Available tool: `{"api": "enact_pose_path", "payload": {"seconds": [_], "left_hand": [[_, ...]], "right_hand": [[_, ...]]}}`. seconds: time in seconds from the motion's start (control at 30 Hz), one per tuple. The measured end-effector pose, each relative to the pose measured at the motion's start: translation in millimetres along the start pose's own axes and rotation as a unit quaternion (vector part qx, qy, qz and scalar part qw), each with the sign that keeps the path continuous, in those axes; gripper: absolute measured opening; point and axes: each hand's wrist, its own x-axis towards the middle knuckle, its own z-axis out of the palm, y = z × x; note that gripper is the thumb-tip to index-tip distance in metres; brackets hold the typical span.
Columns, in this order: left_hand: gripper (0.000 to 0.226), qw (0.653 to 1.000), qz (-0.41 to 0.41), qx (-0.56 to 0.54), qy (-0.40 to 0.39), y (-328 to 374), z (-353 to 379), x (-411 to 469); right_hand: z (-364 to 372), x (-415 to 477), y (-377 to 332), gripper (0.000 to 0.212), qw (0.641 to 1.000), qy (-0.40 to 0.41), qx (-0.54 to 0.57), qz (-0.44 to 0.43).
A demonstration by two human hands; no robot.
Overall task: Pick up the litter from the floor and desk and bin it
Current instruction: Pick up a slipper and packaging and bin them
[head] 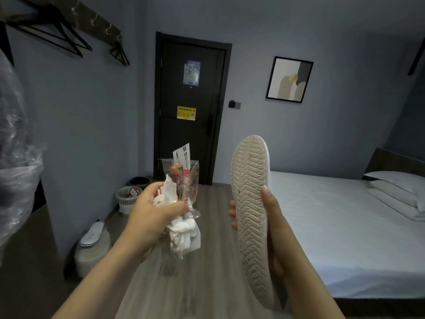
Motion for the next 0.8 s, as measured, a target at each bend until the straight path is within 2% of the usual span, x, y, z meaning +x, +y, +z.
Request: {"api": "enact_pose_path", "payload": {"seconds": [0.13, 0.3, 0.5, 0.63, 0.8], "left_hand": [[0.042, 1.0, -0.005, 0.018, 0.002, -19, -6, 69], [0.032, 0.999, 0.009, 0.036, 0.02, -42, -6, 170], [0.044, 0.998, 0.017, 0.05, 0.035, -49, -2, 302], [0.043, 0.996, -0.001, 0.062, 0.062, -70, -18, 370], [0.046, 0.995, -0.015, 0.052, 0.089, -100, -54, 452]], "right_hand": [[6, 73, 18, 0.117, 1.0, 0.001, -0.005, -0.006], [9, 176, 37, 0.105, 1.0, -0.008, 0.007, -0.028], [10, 312, 40, 0.106, 0.999, -0.025, 0.027, -0.032], [22, 391, 51, 0.095, 0.998, -0.042, 0.029, -0.027], [51, 480, 84, 0.095, 0.998, -0.061, 0.027, 0.0]]}}
